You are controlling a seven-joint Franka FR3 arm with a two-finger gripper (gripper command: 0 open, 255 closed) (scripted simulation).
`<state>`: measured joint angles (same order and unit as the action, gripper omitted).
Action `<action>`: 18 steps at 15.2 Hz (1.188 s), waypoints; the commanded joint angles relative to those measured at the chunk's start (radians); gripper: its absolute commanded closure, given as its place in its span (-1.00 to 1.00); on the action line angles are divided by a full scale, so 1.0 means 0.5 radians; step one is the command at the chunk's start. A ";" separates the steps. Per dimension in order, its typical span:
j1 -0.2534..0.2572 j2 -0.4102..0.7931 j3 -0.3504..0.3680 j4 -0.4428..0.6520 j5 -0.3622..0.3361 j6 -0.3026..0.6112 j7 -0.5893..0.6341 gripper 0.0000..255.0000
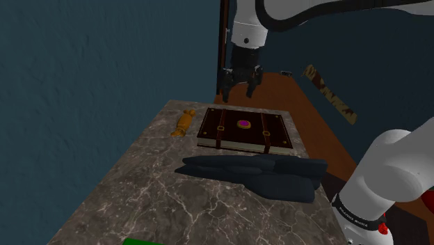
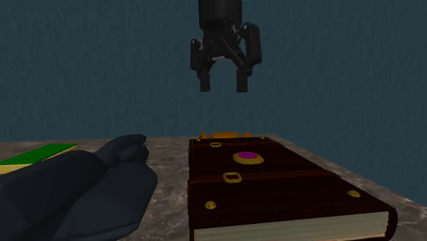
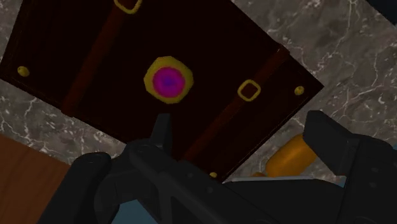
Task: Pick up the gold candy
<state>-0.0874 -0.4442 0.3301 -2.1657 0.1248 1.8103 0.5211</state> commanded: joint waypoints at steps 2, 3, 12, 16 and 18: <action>-0.046 0.251 0.120 0.154 -0.061 0.058 0.254 -1.00; -0.058 0.338 0.156 0.208 -0.090 0.074 0.339 -1.00; -0.030 1.193 0.321 0.840 -0.482 0.074 1.096 -1.00; 0.075 1.586 0.284 1.217 -0.646 -0.014 1.365 -1.00; 0.094 1.641 0.268 1.251 -0.665 -0.003 1.396 -1.00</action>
<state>-0.0465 0.3569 0.4680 -1.5497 -0.1994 1.8029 1.2046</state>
